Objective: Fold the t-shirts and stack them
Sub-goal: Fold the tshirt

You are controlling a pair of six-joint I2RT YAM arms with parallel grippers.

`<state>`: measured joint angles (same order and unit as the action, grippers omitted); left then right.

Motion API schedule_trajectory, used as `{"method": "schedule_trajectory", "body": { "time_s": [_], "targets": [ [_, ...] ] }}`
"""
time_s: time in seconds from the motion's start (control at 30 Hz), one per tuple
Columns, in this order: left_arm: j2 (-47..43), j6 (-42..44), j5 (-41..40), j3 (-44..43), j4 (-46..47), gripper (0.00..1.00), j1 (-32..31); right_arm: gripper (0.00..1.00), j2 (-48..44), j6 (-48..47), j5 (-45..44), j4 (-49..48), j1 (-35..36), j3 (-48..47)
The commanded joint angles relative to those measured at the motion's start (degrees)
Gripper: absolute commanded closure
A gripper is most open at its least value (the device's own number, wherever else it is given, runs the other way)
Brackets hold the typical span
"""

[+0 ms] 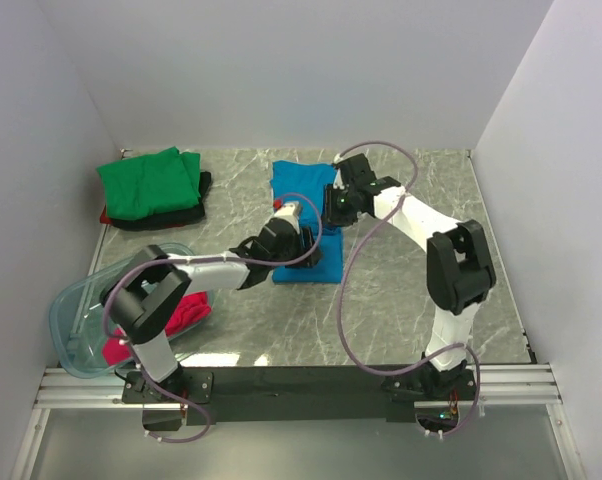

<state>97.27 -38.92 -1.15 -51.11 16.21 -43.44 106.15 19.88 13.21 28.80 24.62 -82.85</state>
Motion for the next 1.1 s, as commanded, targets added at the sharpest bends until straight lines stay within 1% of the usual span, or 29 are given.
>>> {"method": "schedule_trajectory", "body": {
  "time_s": [0.0, 0.1, 0.23, 0.3, 0.43, 0.47, 0.63, 0.8, 0.9, 1.0, 1.03, 1.07],
  "targets": [
    [3.00, -2.65, 0.71, 2.41, 6.29, 0.42, -1.29, 0.62, 3.17, -0.45, 6.38, -1.81, 0.51, -1.61],
    [4.76, -3.18, 0.71, 3.73, 6.82, 0.42, -2.26, 0.62, 5.55, -0.98, 8.93, -1.64, 0.78, -2.93],
    [5.38, -3.45, -0.96, 5.67, 6.56, 0.41, -3.58, 0.62, 9.77, -1.16, 8.06, 0.47, 1.04, -5.39],
    [5.29, -4.32, -1.05, 7.60, 7.61, 0.42, -4.02, 0.62, 12.41, -0.98, 6.57, 1.43, 0.96, -6.97],
    [5.56, -6.26, -0.79, 10.85, 9.46, 0.42, -5.34, 0.62, 16.19, -0.28, 0.69, 3.19, 0.87, -10.22],
    [5.73, -6.87, -0.96, 11.99, 9.72, 0.42, -5.69, 0.62, 17.24, -0.19, -0.20, 3.63, 0.95, -12.14],
    [5.65, -8.81, -2.54, 15.07, 10.25, 0.42, -8.41, 0.62, 18.22, 0.34, -4.42, 6.36, 0.69, -16.99],
    [2.66, -9.95, -3.59, 17.63, 8.85, 0.41, -9.82, 0.61, 15.85, -0.10, -7.15, 7.50, 0.43, -19.02],
    [-0.32, -8.99, -5.96, 16.66, 5.16, 0.41, -10.61, 0.61, 11.82, -0.10, -7.06, 6.72, 0.34, -17.27],
    [-3.31, -7.06, -9.04, 13.68, 0.24, 0.39, -11.14, 0.60, 4.70, 0.77, -7.15, 3.73, 0.43, -10.86],
    [-4.97, -6.44, -9.66, 12.89, -0.73, 0.39, -11.14, 0.60, 2.77, 0.95, -7.15, 2.94, 0.43, -6.67],
    [-5.86, -5.65, -10.71, 11.40, -2.65, 0.38, -11.31, 0.60, -1.34, 1.47, -7.24, 1.45, 0.51, -4.45]
  ]
}}
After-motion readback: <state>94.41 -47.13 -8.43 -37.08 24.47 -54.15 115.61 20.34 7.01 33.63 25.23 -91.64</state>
